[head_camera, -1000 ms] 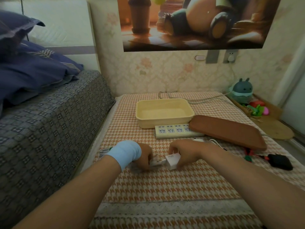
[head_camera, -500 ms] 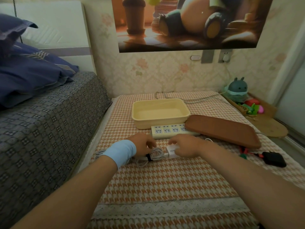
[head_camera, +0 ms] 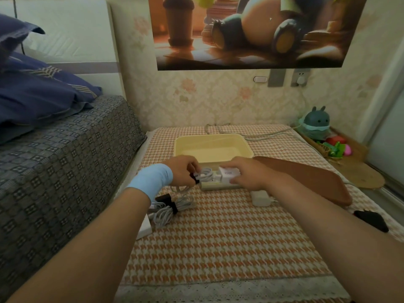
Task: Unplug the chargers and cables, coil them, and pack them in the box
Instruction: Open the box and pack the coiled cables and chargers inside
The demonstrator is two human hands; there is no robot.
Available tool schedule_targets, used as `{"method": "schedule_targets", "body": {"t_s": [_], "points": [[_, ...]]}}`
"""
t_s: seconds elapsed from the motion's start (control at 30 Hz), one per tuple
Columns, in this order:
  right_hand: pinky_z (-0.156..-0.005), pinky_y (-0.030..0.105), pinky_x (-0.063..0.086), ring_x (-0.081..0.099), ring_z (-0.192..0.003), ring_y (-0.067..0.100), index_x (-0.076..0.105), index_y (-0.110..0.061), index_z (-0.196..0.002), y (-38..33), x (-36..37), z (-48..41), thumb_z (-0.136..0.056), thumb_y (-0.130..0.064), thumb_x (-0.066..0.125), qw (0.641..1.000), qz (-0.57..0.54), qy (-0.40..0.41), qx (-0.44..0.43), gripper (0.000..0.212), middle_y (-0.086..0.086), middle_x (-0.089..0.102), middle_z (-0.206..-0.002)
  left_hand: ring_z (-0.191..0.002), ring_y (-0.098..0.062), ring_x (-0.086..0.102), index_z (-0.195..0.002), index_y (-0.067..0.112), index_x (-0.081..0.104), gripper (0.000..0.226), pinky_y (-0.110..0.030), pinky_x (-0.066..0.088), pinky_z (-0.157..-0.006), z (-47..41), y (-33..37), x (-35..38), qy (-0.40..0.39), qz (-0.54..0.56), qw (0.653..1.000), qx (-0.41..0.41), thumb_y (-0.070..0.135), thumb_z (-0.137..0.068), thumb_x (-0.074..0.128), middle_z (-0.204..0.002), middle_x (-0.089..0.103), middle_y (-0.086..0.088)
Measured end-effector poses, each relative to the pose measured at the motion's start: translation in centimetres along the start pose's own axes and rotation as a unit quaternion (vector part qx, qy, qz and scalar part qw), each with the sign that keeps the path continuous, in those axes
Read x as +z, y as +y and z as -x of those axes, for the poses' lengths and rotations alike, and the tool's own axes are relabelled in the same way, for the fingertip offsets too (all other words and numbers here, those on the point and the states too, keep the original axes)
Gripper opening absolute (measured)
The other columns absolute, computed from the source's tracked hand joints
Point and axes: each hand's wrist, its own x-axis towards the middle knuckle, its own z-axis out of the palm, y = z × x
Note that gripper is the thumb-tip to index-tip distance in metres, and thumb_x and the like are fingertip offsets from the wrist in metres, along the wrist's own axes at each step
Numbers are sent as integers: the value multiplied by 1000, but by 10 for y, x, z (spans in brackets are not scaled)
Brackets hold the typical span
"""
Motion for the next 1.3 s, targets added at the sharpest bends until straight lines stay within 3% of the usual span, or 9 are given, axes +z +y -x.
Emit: {"method": "schedule_targets", "body": {"t_s": [0.13, 0.33, 0.67, 0.77, 0.93, 1.07, 1.17, 1.23, 1.3], "points": [[-102, 36, 38, 46, -132, 29, 45, -24, -150, 8, -4, -31, -100, -18, 62, 997, -40, 71, 11, 54, 6, 45, -147, -98, -26, 62, -93, 27, 65, 26, -40, 56, -86, -34, -7, -8, 130, -6, 991, 23, 2, -88, 59, -110, 64, 0], [-94, 34, 39, 49, -126, 28, 46, -21, -149, 24, 3, -84, -101, -10, 57, 989, -59, 135, 22, 50, 7, 44, -145, -99, -27, 62, -95, 37, 63, 32, -42, 55, -87, -90, -27, -5, 194, -36, 980, 25, 6, -91, 58, -116, 65, 0], [-103, 38, 45, 50, -131, 30, 60, -20, -137, 48, 32, -134, -105, -6, 42, 996, -44, 57, 61, 40, 10, 45, -150, -95, -24, 63, -94, 26, 76, 39, -31, 53, -77, -146, -53, 22, 142, 7, 989, -50, -1, -93, 47, -110, 68, -1], [-101, 39, 48, 55, -127, 27, 63, -22, -135, 49, 34, -137, -106, -14, 37, 996, -47, 4, 80, 39, 6, 49, -152, -91, -27, 65, -93, 19, 78, 33, -38, 58, -82, -152, -49, 24, 98, -9, 993, -67, 11, -93, 45, -104, 70, -4], [-97, 42, 49, 63, -105, 25, 71, -21, -122, 42, 35, -131, -104, -59, 29, 995, 8, -31, 99, 59, 4, 70, -122, -100, -25, 60, -98, 20, 77, 34, -36, 54, -90, -151, -43, 17, 39, -39, 995, -78, 14, -95, 44, -103, 62, 1], [-110, 51, 36, 59, -110, 24, 69, -34, -120, 36, 37, -127, -104, -61, 26, 996, 35, -18, 76, 54, -1, 68, -123, -94, -23, 62, -104, 28, 77, 37, -32, 57, -83, -144, -41, 14, 65, -84, 991, -79, 10, -97, 46, -121, 66, 2], [-95, 44, 47, 63, -103, 22, 72, -29, -110, 38, 41, -126, -102, -56, 28, 999, 37, -4, 39, 52, -5, 70, -120, -79, -20, 59, -101, 28, 78, 31, -30, 56, -74, -141, -41, 10, 95, -125, 984, -89, 10, -94, 54, -117, 67, -1], [-85, 38, 45, 63, -82, 23, 69, -20, -84, 41, 42, -125, -103, -54, 29, 998, 52, -2, 39, 56, 0, 71, -91, -76, -20, 57, -101, 22, 78, 30, -29, 53, -68, -139, -45, 7, 74, -130, 985, -90, 11, -94, 51, -107, 70, -3], [-91, 42, 38, 55, -67, 19, 52, -22, -65, 44, 42, -124, -105, -50, 30, 997, 62, 12, 50, 54, -2, 59, -69, -62, -19, 48, -82, 11, 73, 31, -25, 43, -55, -137, -51, 7, 59, -123, 986, -91, 17, -94, 45, -78, 63, -6]]}}
